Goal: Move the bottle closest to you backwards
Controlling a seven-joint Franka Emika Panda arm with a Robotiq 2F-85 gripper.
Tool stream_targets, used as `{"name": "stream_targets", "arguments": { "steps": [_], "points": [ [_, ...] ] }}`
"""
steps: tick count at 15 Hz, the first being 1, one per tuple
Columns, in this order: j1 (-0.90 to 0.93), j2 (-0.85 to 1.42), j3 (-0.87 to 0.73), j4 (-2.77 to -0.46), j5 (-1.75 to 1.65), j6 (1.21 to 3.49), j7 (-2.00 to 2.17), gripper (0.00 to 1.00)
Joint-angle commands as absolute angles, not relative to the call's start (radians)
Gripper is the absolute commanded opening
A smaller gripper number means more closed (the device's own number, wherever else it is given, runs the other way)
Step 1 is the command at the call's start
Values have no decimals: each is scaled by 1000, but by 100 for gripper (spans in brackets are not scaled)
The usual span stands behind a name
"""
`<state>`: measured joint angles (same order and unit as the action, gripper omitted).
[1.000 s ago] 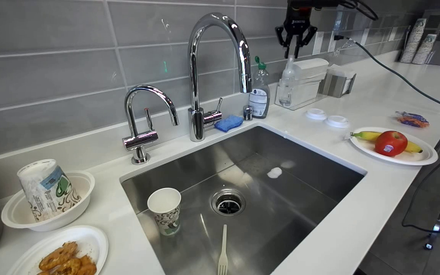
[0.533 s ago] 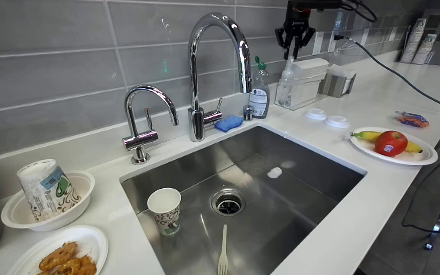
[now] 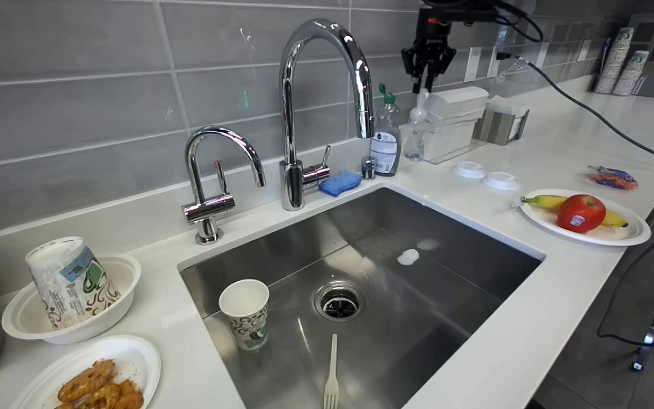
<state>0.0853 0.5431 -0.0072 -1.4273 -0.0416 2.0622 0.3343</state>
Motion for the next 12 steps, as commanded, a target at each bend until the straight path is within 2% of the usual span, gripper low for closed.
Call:
{"name": "stream_targets", "arguments": {
  "steps": [1, 12],
  "points": [
    [64, 597, 0, -1335, -13, 2026, 248, 8],
    [39, 726, 18, -1198, 16, 2034, 76, 8]
  ]
}}
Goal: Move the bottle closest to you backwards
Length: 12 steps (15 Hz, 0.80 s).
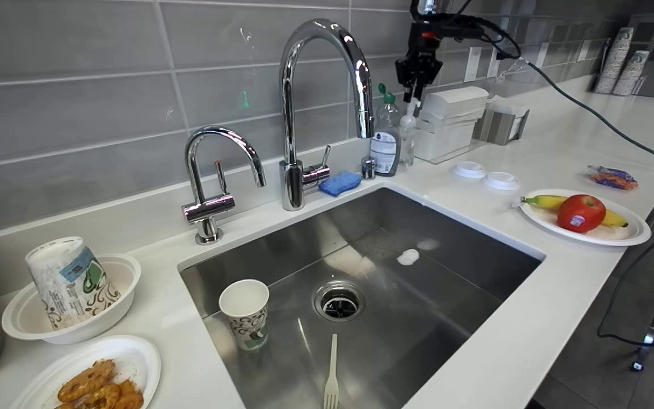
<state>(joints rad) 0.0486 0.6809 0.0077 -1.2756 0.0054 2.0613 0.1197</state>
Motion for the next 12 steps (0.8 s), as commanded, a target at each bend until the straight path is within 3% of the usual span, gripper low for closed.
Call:
{"name": "stream_targets", "arguments": {
  "steps": [1, 12],
  "points": [
    [38, 735, 20, -1185, 17, 2032, 65, 8],
    [28, 808, 16, -1085, 2, 2011, -21, 8]
  ]
}}
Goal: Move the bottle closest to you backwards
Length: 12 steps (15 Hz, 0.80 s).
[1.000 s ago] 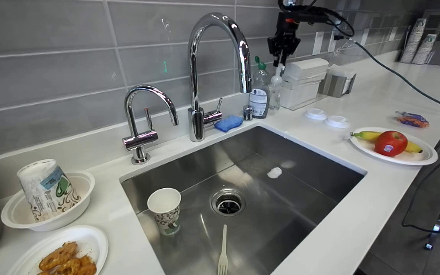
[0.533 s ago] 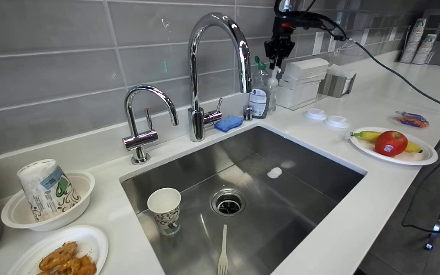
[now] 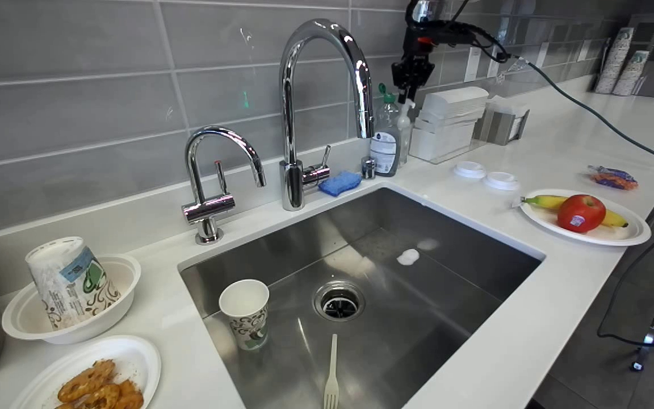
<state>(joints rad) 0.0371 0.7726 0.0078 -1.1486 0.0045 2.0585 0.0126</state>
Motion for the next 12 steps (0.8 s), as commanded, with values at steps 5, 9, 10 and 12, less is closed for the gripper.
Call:
{"name": "stream_targets", "arguments": {
  "steps": [5, 9, 10, 12],
  "points": [
    [31, 833, 18, -1066, 3, 2020, -26, 8],
    [40, 834, 6, -1052, -5, 2028, 5, 70],
    [41, 830, 3, -1047, -6, 2029, 14, 79],
    [39, 816, -5, -1035, -2, 2017, 44, 92]
  ]
}}
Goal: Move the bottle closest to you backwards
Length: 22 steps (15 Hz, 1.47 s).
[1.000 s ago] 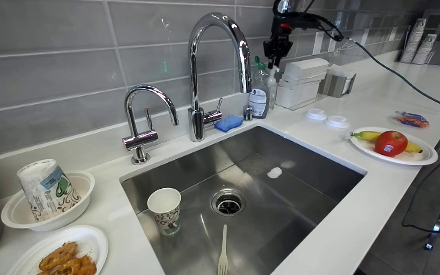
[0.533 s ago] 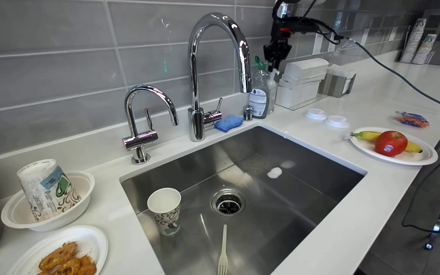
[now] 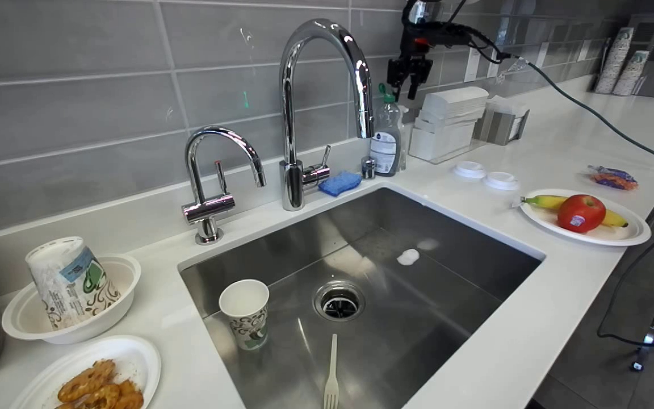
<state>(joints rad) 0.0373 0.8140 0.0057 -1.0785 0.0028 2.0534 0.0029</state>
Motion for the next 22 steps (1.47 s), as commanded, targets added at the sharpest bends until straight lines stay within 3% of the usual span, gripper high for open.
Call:
{"name": "stream_targets", "arguments": {
  "steps": [1, 14, 19, 20, 22],
  "points": [
    [41, 807, -17, -1033, -5, 2004, 79, 99],
    [81, 460, -78, -1279, 4, 1724, 545, 100],
    [77, 299, -42, -1449, 40, 1741, 509, 100],
    [76, 390, -54, -1307, 10, 1687, 547, 100],
    [77, 344, -43, -1365, 19, 1696, 530, 100]
  ]
}}
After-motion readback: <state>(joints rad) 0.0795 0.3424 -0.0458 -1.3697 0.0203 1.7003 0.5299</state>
